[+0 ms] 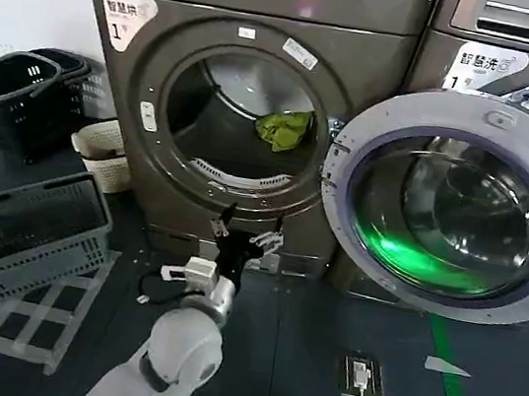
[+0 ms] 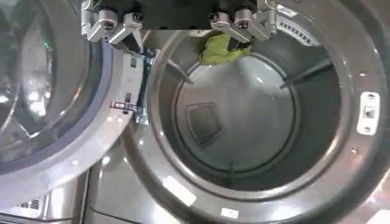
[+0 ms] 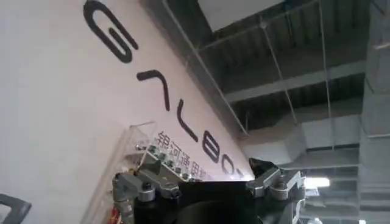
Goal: Grasp the clothes from the dryer.
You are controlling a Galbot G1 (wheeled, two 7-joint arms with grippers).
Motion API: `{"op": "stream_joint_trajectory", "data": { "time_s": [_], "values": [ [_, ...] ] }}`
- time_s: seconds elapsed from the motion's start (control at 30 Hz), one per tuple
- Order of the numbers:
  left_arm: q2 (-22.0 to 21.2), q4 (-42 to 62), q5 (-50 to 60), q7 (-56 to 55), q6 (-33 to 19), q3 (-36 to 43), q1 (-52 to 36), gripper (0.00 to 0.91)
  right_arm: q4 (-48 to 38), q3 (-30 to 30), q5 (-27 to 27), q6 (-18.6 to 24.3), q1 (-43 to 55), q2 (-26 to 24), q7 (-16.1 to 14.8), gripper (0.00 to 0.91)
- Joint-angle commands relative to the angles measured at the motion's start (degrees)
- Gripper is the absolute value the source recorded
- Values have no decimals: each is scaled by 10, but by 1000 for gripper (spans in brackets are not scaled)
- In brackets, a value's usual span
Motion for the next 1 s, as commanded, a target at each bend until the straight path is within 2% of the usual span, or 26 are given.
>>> {"op": "stream_joint_trajectory", "data": {
  "time_s": [0.03,1.0],
  "values": [
    [0,2,2,0,-1,-1,-1,907,0,0,0,1,0,0,0,907],
    [-6,16,7,-4,0,-6,-15,907,-2,-12,2,2,10,-10,-8,907]
  ]
}}
